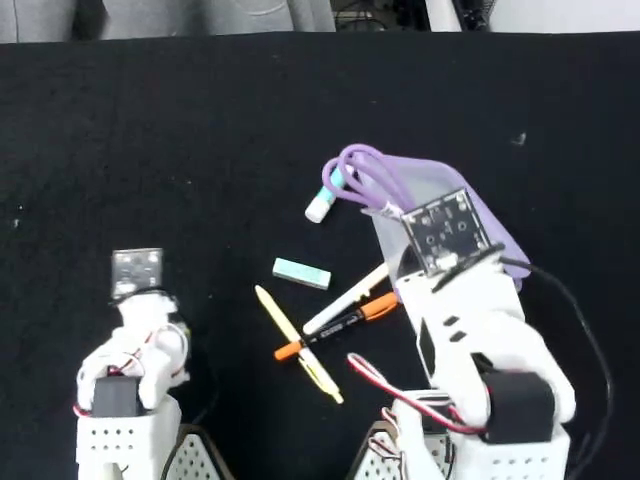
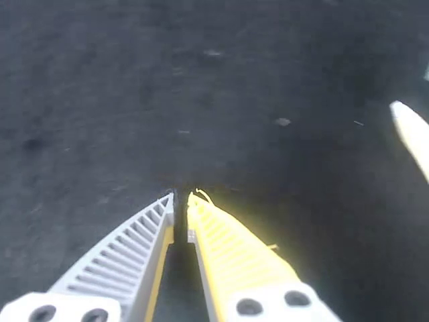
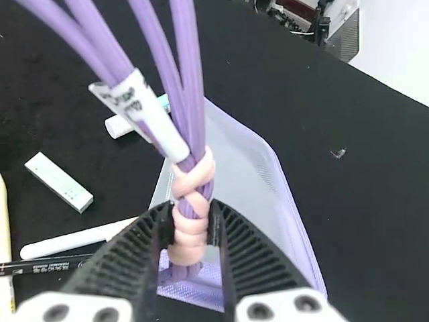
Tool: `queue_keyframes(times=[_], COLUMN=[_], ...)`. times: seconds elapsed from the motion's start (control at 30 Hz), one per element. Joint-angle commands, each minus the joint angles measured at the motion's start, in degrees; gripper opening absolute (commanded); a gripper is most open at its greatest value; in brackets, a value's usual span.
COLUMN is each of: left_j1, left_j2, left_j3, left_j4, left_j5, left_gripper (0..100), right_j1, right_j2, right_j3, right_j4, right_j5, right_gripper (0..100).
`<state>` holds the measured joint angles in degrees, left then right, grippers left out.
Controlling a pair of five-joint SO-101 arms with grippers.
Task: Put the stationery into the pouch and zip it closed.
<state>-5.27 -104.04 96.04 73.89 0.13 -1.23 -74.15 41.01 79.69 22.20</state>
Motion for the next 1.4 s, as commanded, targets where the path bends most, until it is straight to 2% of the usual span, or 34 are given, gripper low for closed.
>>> queue_keyframes(times=[0.0, 0.3, 0.53, 0.63, 0.7, 0.87, 1.03, 1.1, 1.23, 1.3, 1.37], left_j1=[6.4, 18.8, 19.7, 19.7, 19.7, 24.7, 34.4, 37.4, 40.8, 41.4, 41.4], left_j2=[-0.4, -0.4, -0.4, -0.5, -0.5, -0.5, -0.5, -0.5, -0.5, -0.5, -0.5], left_j3=[1.4, 1.4, 1.2, 0.0, -1.8, -8.0, -11.9, -11.8, -10.9, -11.2, -11.2], left_j4=[-0.9, -0.9, -0.9, -3.9, -3.9, -9.1, -21.4, -25.5, -30.6, -32.4, -34.8], left_j5=[-0.2, -0.2, -0.4, -0.6, -3.3, -18.5, -19.4, -17.1, -2.3, 3.2, 5.1], left_gripper=[5, 5, 5, 5, 5, 5, 8, 14, 27, 28, 27], right_j1=[-0.9, -0.9, -1.0, -1.0, -1.0, -1.6, -8.9, -10.4, -10.3, -10.3, -10.3], right_j2=[2.5, 3.4, 3.4, 3.4, 3.5, 3.5, 3.5, 3.5, 3.0, 3.0, 3.0], right_j3=[-4.1, -4.1, -3.8, -3.7, -3.6, -3.8, -3.9, -4.0, -4.0, -4.0, -4.0], right_j4=[-3.2, -4.6, -4.6, -4.6, -4.6, -4.7, -4.7, -4.7, -4.7, -4.7, -4.7], right_j5=[-0.7, -3.7, -3.9, -3.9, -4.0, -4.0, -4.0, -3.9, -3.9, -4.0, -4.0], right_gripper=[1.1, 1.1, 1.1, 1.1, 1.1, 1.1, 1.1, 1.1, 1.1, 1.1, 1.1])
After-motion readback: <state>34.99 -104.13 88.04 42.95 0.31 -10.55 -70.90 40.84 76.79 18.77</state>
